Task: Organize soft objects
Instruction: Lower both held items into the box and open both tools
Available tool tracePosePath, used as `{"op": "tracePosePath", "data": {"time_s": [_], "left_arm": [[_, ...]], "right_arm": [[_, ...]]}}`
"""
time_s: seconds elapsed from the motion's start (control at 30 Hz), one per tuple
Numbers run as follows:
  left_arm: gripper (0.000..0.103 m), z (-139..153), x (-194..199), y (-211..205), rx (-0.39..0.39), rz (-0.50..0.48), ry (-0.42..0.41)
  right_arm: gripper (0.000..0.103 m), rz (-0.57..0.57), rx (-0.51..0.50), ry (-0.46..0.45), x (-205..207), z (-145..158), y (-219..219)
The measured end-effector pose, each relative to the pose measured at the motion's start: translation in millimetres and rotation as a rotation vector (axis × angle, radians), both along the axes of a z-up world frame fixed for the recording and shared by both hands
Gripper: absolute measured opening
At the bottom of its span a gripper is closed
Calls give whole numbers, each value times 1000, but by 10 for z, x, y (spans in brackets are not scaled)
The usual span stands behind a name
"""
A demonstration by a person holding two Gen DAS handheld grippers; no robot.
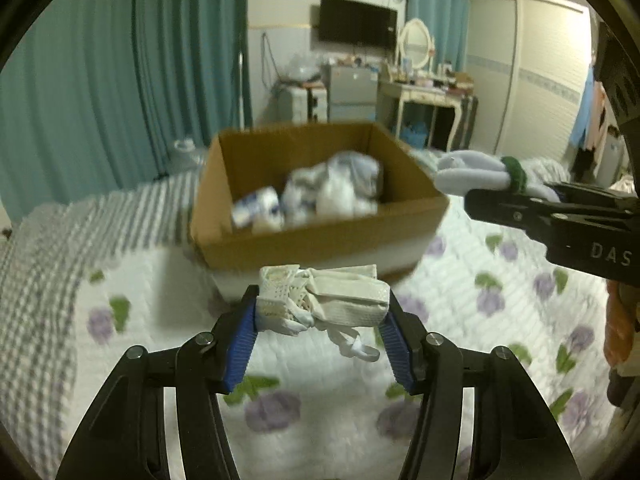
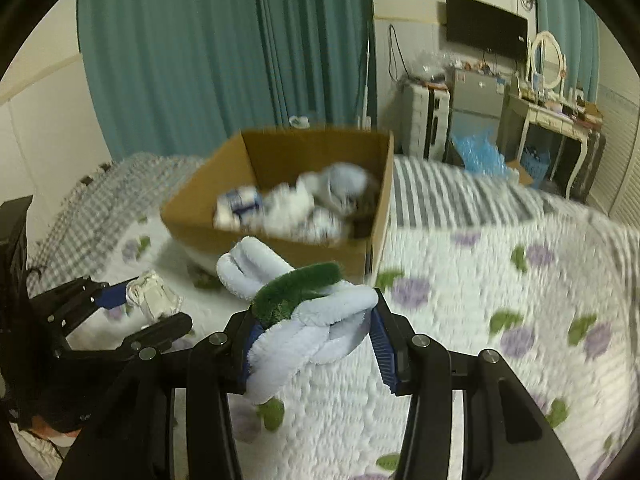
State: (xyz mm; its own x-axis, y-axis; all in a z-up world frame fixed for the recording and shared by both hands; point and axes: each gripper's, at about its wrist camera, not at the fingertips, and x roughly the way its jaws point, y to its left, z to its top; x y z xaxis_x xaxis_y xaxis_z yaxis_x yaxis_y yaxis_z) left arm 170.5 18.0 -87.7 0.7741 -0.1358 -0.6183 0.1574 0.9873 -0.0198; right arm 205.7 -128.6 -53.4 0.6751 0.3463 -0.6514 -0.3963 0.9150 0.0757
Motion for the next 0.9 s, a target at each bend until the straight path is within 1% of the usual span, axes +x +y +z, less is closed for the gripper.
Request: {"op": "tracePosePath", "data": {"time_s": [0.17,0.23,0.33,0.43,0.57,0.63,0.73,0.77,0.87,0.9], "left_arm": [[56,283,291,12,21,21,-59],[56,376,471,23,26,32,-76],[56,437,751,39,44,42,-97],[56,428,1067,47,62,53,-96],[56,320,1357,92,61,54,-79],[56,211,1491,144,54,59,-54],[56,65,1613,182,50,55,-20],[58,46,1631,195,49,53,-13],[59,-64,1666,176,51,60,7],[59,-91,1668,159,59,63,19]], "right_arm": [[46,29,-7,-69,259,390,95],[46,34,-10,-90,359,490,132],[47,43,-10,-115,577,623,207],[47,50,-2,-126,817,674,296],[48,46,-16,-124,1175,594,424],[48,52,-1,-98,1356,516,470],[48,40,-11,-71,1601,338,526],[49,41,-11,-63,1635,282,534],[56,55,-1,-40,1703,113,578],[62,55,5,-32,1717,68,572]]}}
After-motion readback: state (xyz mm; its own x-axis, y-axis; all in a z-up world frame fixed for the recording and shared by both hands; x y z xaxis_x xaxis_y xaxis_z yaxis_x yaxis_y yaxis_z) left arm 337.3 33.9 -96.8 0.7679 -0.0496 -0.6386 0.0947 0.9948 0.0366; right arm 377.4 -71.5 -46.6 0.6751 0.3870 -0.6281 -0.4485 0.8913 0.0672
